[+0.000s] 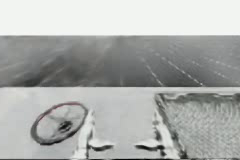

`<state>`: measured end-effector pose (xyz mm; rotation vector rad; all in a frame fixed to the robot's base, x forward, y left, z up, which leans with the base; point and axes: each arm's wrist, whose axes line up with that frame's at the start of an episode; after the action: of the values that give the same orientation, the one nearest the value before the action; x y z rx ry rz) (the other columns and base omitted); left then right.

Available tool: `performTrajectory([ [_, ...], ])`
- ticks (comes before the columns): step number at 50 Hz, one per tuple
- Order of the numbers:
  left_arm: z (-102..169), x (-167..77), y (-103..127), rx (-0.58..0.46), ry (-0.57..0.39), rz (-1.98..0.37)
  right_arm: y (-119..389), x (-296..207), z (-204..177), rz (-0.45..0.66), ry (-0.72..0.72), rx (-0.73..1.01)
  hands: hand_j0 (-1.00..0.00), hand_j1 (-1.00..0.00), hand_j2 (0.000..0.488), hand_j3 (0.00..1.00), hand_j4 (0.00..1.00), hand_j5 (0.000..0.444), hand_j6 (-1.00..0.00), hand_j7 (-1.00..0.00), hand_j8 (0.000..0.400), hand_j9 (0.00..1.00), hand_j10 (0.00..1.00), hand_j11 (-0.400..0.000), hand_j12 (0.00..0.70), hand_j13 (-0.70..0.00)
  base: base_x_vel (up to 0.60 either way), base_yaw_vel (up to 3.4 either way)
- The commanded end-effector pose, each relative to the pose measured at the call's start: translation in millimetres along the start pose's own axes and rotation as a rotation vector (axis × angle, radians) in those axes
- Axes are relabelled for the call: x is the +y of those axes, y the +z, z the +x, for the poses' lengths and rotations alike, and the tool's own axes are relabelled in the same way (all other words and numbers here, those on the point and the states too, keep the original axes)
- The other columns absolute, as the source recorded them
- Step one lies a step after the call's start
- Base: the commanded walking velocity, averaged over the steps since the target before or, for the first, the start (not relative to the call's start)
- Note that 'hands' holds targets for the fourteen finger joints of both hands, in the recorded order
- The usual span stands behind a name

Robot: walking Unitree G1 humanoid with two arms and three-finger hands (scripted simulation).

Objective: Pick up and drop off the object

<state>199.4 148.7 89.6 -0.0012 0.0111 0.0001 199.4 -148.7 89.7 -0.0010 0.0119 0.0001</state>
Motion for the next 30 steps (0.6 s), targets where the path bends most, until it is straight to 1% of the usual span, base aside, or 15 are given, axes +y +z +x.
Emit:
performTrajectory([
  [1, 54, -27, -3, -0.134, 0.208, -0.097, -44, 11, 43, -0.158, -0.217, -0.236, 0.0, 0.0, 0.0, 0.0, 0.0, 0.0, 0.0, 0.0, 0.0, 0.0, 0.0, 0.0, 0.0, 0.0, 0.0, 0.0],
  [3, 52, -18, 7, -0.1, 0.213, -0.076, -45, 7, 31, -0.151, -0.228, -0.244, 0.0, 0.0, 0.0, 0.0, 0.0, 0.0, 0.0, 0.0, 0.0, 0.0, 0.0, 0.0, 0.0, 0.0, 0.0, 0.0],
  [6, 67, 16, 12, -0.045, 0.249, -0.051, -44, 17, 17, -0.164, -0.223, -0.241, 0.0, 0.0, 0.0, 0.0, 0.0, 0.0, 0.0, 0.0, 0.0, 0.0, 0.0, 0.0, 0.0, 0.0, 0.0, 0.0],
  [7, 62, 21, 24, -0.014, 0.252, 0.169, -41, 17, 15, -0.158, -0.223, -0.237, 0.0, 0.0, 0.0, 0.0, 0.0, 0.0, 0.0, 0.0, 0.0, 0.0, 0.0, 0.0, 0.0, 0.0, 0.0, 0.0],
  [11, 77, 53, 44, -0.042, 0.27, 0.654, -41, 17, 17, -0.137, -0.223, -0.223, 0.0, 0.0, 0.0, 0.0, 0.0, 0.0, 0.0, 0.0, 0.0, 0.0, 0.0, 0.0, 0.0, 0.0, 0.0, 0.0],
  [12, 73, 45, 53, -0.049, 0.268, 0.785, -48, 19, 14, -0.136, -0.223, -0.226, 0.0, 0.0, 0.0, 0.0, 0.0, 0.0, 0.0, 0.0, 0.0, 0.0, 0.0, 0.0, 0.0, 0.0, 0.0, 0.0],
  [14, 69, 48, 68, -0.034, 0.258, 0.989, -43, 18, 15, -0.133, -0.235, -0.234, 0.0, 0.0, 0.0, 0.0, 0.0, 0.0, 0.0, 0.0, 0.0, 0.0, 0.0, 0.0, 0.0, 0.0, 0.0, 0.0],
  [16, 69, 50, 69, 0.011, 0.201, 1.137, -44, 25, 21, -0.127, -0.216, -0.235, 0.0, 0.0, 0.0, 0.0, 0.0, 0.0, 0.0, 0.0, 0.0, 0.0, 0.0, 0.0, 0.0, 0.0, 0.0, 0.0],
  [19, 74, 73, 64, 0.117, 0.135, 1.289, -37, 23, 24, -0.12, -0.219, -0.226, 0.0, 0.0, 0.0, 0.0, 0.0, 0.0, 0.0, 0.0, 0.0, 0.0, 0.0, 0.0, 0.0, 0.0, 0.0, 0.0],
  [21, 73, 75, 49, 0.16, 0.082, 1.309, -48, 28, 25, -0.121, -0.226, -0.234, 0.0, 0.0, 0.0, 0.0, 0.0, 0.0, 0.0, 0.0, 0.0, 0.0, 0.0, 0.0, 0.0, 0.0, 0.0, 0.0],
  [23, 74, 85, 37, 0.238, 0.063, 1.289, -41, 29, 17, -0.117, -0.229, -0.247, 0.0, 0.0, 0.0, 0.0, 0.0, 0.0, 0.0, 0.0, 0.0, 0.0, 0.0, 0.0, 0.0, 0.0, 0.0, 0.0],
  [27, 81, 89, 4, 0.265, 0.08, 1.261, -43, 27, 16, -0.113, -0.228, -0.232, 0.0, 0.0, 0.0, 0.0, 0.0, 0.0, 0.0, 0.0, 0.0, 0.0, 0.0, 0.0, 0.0, 0.0, 0.0, 0.0],
  [28, 75, 92, 2, 0.242, 0.086, 1.264, -43, 24, 19, -0.102, -0.213, -0.232, 0.0, -0.12, 0.062, 0.0, 0.0, 0.0, 0.0, -0.12, 0.05, 0.0, 0.0, 0.0, 0.087, 0.0, 0.0, 0.0],
  [29, 90, 93, 1, 0.306, 0.068, 1.234, -34, 26, 10, -0.105, -0.222, -0.236, 0.0, -0.26, 0.128, 0.0, 0.0, 0.0, 0.0, -0.26, 0.103, 0.0, 0.0, 0.0, 0.18, 0.0, 0.0, 0.0],
  [30, 86, 94, -8, 0.276, 0.101, 1.231, -42, 21, 15, -0.103, -0.209, -0.232, 0.0, -0.28, 0.142, 0.0, 0.0, 0.0, 0.0, -0.28, 0.113, 0.0, 0.0, 0.0, 0.198, 0.0, 0.0, 0.0],
])
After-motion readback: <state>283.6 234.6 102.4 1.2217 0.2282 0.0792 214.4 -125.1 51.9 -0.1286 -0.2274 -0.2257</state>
